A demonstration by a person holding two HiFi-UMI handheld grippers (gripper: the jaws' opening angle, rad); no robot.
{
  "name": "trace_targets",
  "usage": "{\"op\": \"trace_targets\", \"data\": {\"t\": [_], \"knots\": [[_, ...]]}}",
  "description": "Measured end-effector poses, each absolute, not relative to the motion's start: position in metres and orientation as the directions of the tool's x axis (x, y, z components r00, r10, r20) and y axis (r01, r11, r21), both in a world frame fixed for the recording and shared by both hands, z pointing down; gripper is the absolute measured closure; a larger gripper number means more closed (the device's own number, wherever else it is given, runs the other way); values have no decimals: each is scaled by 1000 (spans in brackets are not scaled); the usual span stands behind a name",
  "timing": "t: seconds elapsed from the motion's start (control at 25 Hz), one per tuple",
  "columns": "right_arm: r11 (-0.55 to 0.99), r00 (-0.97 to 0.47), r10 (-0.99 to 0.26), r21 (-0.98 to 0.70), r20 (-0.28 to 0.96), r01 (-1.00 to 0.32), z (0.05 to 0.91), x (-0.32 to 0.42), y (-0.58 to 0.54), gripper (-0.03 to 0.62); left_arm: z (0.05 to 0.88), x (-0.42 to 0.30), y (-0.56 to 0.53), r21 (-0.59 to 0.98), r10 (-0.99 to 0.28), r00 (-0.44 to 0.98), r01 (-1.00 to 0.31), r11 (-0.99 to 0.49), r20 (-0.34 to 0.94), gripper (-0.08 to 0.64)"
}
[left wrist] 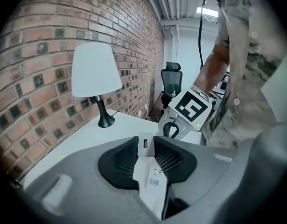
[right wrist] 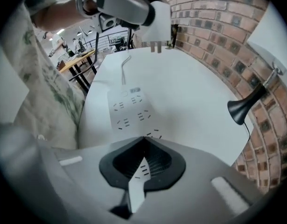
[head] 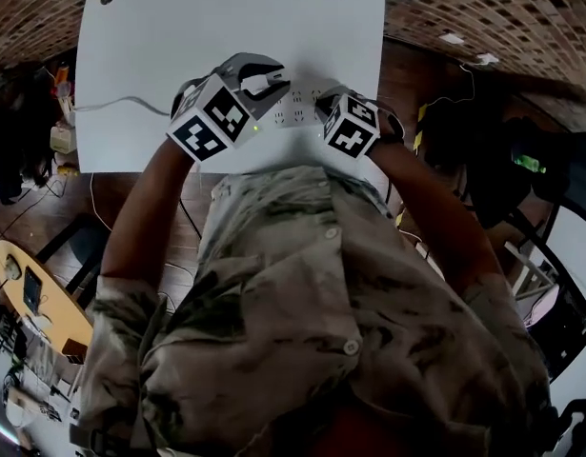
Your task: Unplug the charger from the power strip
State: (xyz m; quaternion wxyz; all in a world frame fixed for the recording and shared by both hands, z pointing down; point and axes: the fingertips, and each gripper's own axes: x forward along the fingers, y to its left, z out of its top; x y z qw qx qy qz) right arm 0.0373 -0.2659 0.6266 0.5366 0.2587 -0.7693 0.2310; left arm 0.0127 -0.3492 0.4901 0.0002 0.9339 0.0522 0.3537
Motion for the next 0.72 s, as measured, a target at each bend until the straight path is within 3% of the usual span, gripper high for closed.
{"op": "trace_targets", "data": {"t": [0.44,0.72], "knots": [[768,-462,-414,29,784,-639,550,59,-249,581,418,-41,-318,27,-275,771,-353,-935,574,452],[856,-601,-374,13,706,-517,527,63,-184,563,398,-70,-231,52,-466,668,-602,-797,580,451]]}}
